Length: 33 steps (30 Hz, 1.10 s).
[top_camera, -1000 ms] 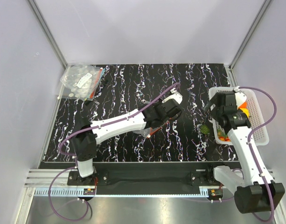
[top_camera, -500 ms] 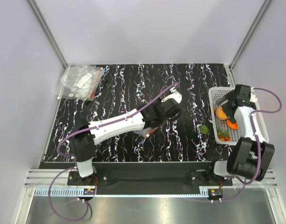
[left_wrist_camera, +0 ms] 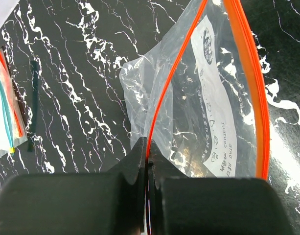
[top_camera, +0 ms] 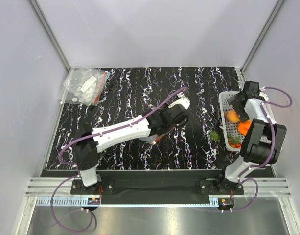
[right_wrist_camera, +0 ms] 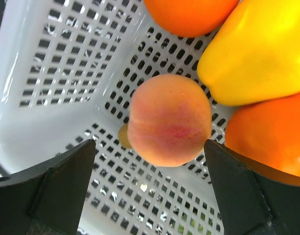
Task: Place the food in the zip-top bag and seal the zipper
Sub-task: Pick up the fake fruit from the bin.
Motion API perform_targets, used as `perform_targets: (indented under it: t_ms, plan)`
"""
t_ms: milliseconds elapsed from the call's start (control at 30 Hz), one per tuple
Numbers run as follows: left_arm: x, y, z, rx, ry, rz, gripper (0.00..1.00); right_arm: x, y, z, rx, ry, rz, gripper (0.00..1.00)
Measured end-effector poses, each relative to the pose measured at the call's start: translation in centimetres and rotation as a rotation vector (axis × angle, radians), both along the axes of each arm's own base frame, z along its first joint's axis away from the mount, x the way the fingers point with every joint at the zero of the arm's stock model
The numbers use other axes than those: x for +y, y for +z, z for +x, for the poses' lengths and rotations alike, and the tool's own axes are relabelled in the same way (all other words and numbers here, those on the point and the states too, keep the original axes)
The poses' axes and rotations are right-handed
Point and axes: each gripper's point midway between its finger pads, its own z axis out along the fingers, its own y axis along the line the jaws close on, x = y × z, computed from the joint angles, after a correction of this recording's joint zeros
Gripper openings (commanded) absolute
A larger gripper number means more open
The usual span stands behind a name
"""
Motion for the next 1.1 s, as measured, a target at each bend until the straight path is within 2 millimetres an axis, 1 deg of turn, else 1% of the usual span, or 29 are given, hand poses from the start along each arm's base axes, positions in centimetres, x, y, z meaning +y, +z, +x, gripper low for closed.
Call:
perform_targets:
  t_ms: [100, 133, 233, 500, 633, 767, 800, 833, 900, 967, 1033, 1100]
  plan:
    - [0.0, 0.0, 0.0, 0.001, -0.003, 0.000, 0.00, -0.5, -0.8, 0.4, 0.018, -0.017, -0.008, 1.00]
    - [-0.1, 0.0, 0.0, 0.001, -0.005, 0.001, 0.00, -0.5, -1.3, 0.3, 0.029, -0.020, -0.005, 0.96]
    - [-0.1, 0.0, 0.0, 0.001, -0.006, 0.002, 0.00, -0.5, -2.1, 0.3, 0.047, -0.026, 0.005, 0.93]
    - [-0.1, 0.0, 0.0, 0.003, -0.008, 0.001, 0.00, -0.6, -2.4, 0.2, 0.049, -0.039, 0.002, 0.90]
    - [-0.1, 0.0, -0.1, 0.005, -0.011, -0.001, 0.00, -1.2, -2.6, -0.2, 0.058, -0.064, -0.012, 0.99]
    - [0.1, 0.3, -0.3, 0.003, -0.013, -0.007, 0.00, -1.6, -3.1, -0.4, 0.075, -0.084, -0.018, 1.00]
    - [0.2, 0.3, -0.4, 0.003, -0.013, -0.008, 0.00, -1.7, -3.5, -0.4, 0.083, -0.087, -0.015, 0.91]
    - [0.2, 0.4, -0.4, 0.003, -0.014, -0.009, 0.00, -1.7, -3.8, -0.4, 0.091, -0.087, -0.013, 0.80]
    - [0.2, 0.4, -0.4, 0.004, -0.015, -0.009, 0.00, -1.7, -4.2, -0.5, 0.101, -0.088, -0.007, 0.66]
    - [0.2, 0.3, -0.4, 0.004, -0.015, -0.009, 0.00, -1.7, -4.0, -0.5, 0.094, -0.088, -0.009, 0.64]
    - [0.2, 0.3, -0.4, 0.005, -0.016, -0.010, 0.00, -1.7, -3.4, -0.4, 0.078, -0.084, -0.015, 0.58]
    - [0.1, 0.3, -0.5, 0.006, -0.017, -0.010, 0.00, -1.7, -2.1, -0.7, 0.051, -0.076, -0.027, 0.58]
